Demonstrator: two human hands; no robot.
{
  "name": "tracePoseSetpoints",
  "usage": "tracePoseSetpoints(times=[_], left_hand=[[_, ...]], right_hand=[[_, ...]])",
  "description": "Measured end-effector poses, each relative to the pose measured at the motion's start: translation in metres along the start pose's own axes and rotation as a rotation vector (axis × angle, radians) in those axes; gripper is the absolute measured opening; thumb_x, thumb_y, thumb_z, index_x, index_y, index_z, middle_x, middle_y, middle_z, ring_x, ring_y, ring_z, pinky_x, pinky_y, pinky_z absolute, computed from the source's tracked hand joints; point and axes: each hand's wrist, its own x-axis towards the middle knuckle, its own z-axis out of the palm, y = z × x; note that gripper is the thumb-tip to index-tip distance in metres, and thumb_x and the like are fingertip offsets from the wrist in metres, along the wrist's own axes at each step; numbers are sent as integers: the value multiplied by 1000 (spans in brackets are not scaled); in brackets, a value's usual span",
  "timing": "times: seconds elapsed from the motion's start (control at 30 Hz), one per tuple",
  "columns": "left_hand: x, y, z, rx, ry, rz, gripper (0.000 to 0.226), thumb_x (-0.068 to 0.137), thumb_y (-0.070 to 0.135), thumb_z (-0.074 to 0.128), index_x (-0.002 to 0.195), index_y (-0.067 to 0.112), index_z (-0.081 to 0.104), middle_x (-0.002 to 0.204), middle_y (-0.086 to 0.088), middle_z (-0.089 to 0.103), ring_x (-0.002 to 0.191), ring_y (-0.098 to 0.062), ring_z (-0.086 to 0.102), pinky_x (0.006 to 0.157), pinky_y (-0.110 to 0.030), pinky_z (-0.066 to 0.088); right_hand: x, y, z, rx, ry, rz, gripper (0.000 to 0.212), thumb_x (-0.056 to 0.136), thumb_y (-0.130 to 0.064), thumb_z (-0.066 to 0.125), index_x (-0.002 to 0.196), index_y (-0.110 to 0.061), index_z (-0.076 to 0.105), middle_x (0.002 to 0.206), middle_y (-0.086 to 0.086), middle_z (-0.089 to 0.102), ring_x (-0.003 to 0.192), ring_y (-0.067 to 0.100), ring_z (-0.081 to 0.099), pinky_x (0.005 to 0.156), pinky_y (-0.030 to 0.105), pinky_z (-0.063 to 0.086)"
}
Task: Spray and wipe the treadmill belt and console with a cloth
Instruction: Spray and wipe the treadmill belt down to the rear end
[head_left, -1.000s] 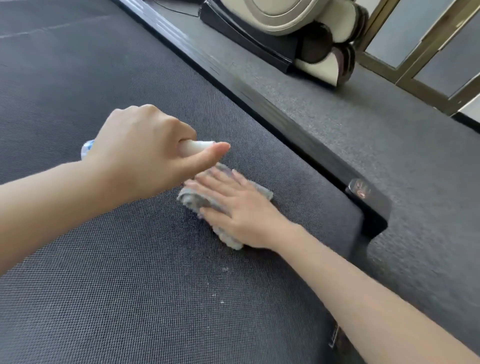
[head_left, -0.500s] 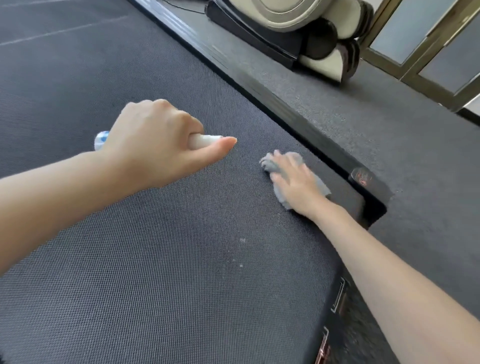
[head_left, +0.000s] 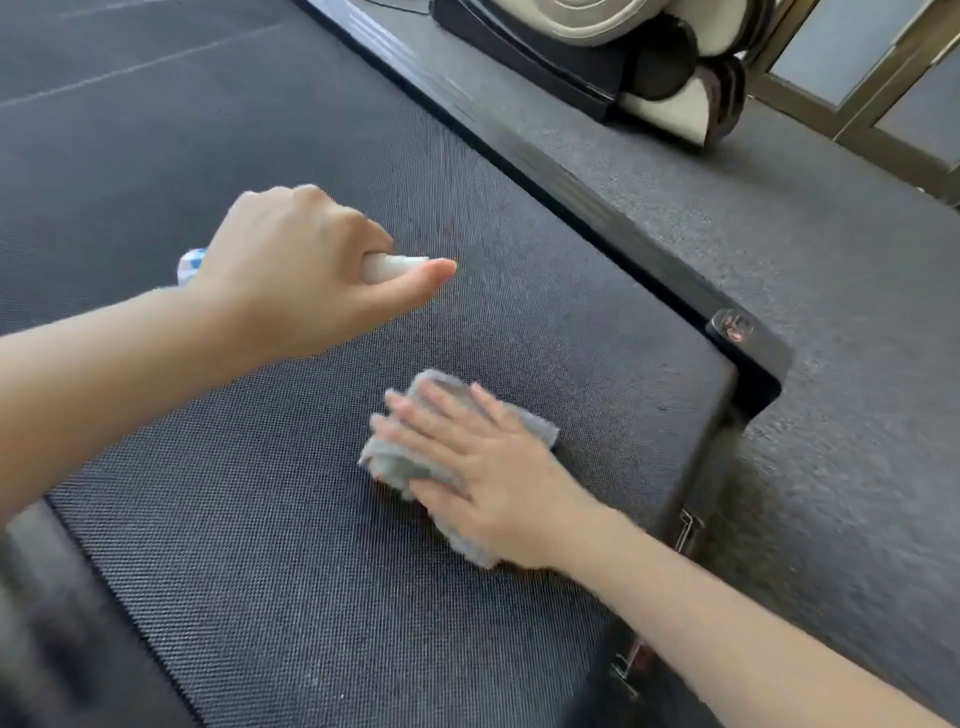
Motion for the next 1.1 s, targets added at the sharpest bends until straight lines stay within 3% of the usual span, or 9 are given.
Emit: tracePoseSetpoints(times=[0.17, 0.3, 0.4, 0.6, 0.7, 0.8, 0.93, 1.0, 1.1], left_hand=[[-10, 0, -8, 12, -39, -20, 67, 77, 74, 21, 45, 15, 28, 42, 0, 35, 45, -23, 39, 49, -27, 23], [-14, 4, -20, -1, -15, -18, 65, 76, 73, 20, 45, 16, 28, 43, 0, 35, 44, -19, 38, 48, -26, 20], [-15, 7, -26, -19, 2, -10, 66, 76, 73, 20, 46, 15, 29, 43, -1, 35, 44, -19, 36, 48, -27, 23], [-12, 14, -34, -31, 39, 0, 67, 77, 73, 22, 46, 15, 28, 44, -1, 33, 43, -17, 32, 51, -30, 21], [-14, 17, -31, -38, 17, 27, 67, 78, 74, 22, 47, 16, 29, 44, -1, 34, 43, -17, 33, 50, -30, 21], [-19, 13, -28, -47, 8, 26, 67, 78, 74, 21, 46, 16, 30, 43, 0, 34, 43, -18, 35, 49, -29, 23], [-26, 4, -23, -50, 15, 23, 68, 82, 72, 24, 45, 15, 31, 41, -1, 32, 40, -19, 33, 48, -27, 21], [-30, 0, -21, -48, 2, 10, 68, 82, 72, 25, 46, 14, 32, 42, -1, 33, 41, -19, 34, 49, -28, 21], [-34, -4, -22, -40, -14, -5, 69, 81, 73, 23, 46, 14, 33, 42, -1, 34, 42, -19, 36, 49, -27, 22]], right_hand=[[8, 117, -23, 30, 99, 504, 58, 96, -52, 19, 151, -33, 15, 160, -13, 8, 147, 6, -2, 120, 46, 0], [15, 135, -30, 4, 103, 708, 53, 102, -44, 21, 152, -28, 13, 161, -7, 7, 148, 16, 0, 119, 43, -1], [21, 97, -25, 35, 82, 635, 51, 103, -37, 24, 152, -28, 12, 161, -7, 6, 148, 16, -5, 119, 42, -3], [10, -53, 1, 87, -24, 98, 53, 100, -39, 29, 150, -36, 12, 159, -15, 1, 145, 8, -17, 117, 38, -15], [-8, -100, 14, 39, -78, -110, 54, 100, -41, 30, 150, -37, 11, 159, -16, 2, 146, 9, -16, 118, 43, -9], [-32, -106, 20, -15, -72, -181, 56, 99, -40, 37, 151, -36, 17, 160, -14, 9, 147, 12, -7, 119, 45, -1], [-31, -69, 11, -49, -69, -91, 58, 98, -41, 38, 151, -37, 14, 159, -16, 4, 146, 5, -11, 118, 39, -10], [-20, -25, -2, -13, -9, 131, 55, 97, -46, 31, 149, -39, 13, 159, -18, 2, 144, 1, -14, 118, 38, -12], [-7, 47, -20, 71, 108, 460, 57, 95, -48, 25, 149, -34, 19, 158, -15, 13, 147, 8, 0, 120, 46, -1]])
